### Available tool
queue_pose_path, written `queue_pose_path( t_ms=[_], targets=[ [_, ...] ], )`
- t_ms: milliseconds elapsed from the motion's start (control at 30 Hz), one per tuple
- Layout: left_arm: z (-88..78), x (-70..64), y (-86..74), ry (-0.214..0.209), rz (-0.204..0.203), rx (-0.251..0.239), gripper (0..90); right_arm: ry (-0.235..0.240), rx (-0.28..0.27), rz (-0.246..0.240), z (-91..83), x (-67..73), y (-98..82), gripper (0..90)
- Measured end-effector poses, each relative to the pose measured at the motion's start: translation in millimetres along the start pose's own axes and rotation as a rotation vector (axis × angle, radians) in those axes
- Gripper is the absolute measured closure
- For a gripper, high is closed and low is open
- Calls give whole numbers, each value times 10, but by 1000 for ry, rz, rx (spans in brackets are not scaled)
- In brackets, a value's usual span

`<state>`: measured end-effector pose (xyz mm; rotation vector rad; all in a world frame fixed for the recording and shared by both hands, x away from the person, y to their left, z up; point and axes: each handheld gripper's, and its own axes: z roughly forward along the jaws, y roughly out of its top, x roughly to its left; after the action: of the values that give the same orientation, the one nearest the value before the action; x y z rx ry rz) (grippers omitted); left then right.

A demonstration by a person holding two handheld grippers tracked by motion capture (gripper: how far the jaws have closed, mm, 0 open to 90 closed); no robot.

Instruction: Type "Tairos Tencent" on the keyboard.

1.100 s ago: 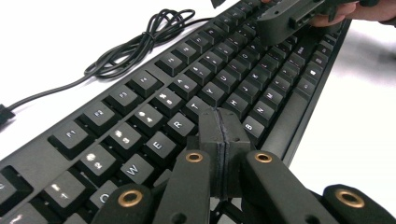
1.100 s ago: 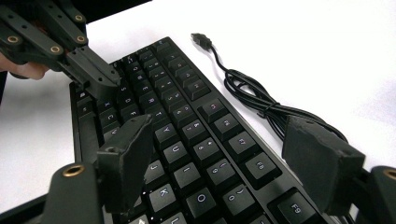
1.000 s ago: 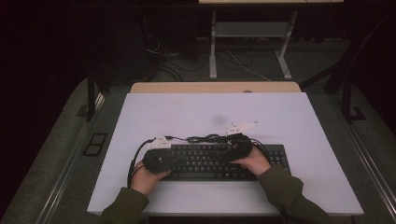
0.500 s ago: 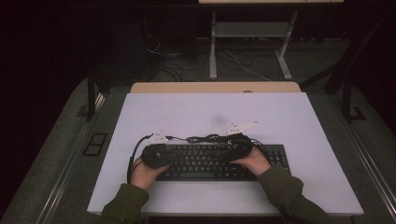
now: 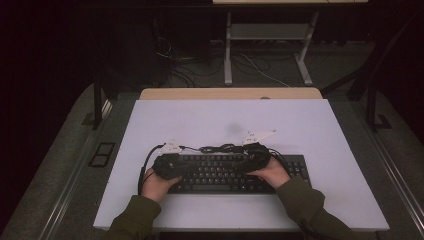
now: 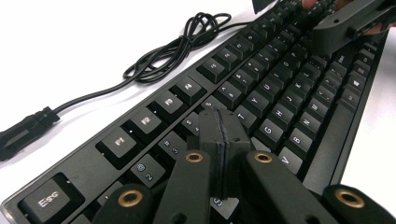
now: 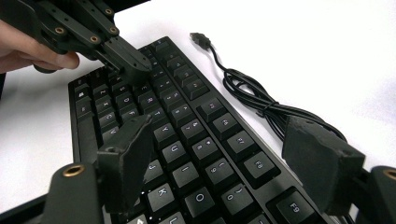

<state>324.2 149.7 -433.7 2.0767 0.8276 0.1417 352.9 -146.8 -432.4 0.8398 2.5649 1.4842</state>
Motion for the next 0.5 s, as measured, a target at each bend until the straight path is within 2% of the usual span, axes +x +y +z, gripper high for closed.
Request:
queue_pose_path(
  t_ms=[67, 500],
  targets=[
    [10, 7, -2, -2, 9, 8, 888, 0, 1, 0, 1, 0, -1, 244],
    [29, 8, -13, -3, 3, 17, 889, -1, 2, -1, 2, -3, -2, 244]
  ],
)
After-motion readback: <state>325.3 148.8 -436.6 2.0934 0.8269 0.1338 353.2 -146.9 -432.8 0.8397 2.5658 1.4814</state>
